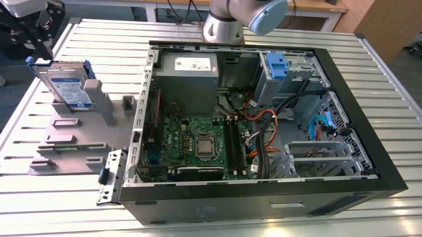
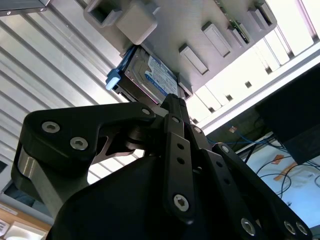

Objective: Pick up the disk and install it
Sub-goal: 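Pick up the disk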

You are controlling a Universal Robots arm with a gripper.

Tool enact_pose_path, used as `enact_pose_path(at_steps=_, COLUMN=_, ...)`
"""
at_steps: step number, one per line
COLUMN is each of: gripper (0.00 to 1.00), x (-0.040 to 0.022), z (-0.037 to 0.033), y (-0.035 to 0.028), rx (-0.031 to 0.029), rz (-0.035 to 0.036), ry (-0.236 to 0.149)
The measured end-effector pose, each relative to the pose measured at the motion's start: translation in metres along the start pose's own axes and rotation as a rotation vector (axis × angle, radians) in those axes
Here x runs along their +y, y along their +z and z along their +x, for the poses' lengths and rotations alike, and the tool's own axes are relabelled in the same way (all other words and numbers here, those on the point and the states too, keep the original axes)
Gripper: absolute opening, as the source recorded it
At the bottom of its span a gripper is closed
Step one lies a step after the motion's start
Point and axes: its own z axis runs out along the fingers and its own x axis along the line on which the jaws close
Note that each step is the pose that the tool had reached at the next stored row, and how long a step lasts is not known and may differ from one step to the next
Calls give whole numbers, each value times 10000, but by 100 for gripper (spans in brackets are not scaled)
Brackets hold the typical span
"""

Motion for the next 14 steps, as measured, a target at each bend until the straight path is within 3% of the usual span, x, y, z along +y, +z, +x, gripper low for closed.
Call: enact_pose_path(at_steps=14, gripper=11, x=0, z=0, y=0, rx=3, rz=-1, ry=-71)
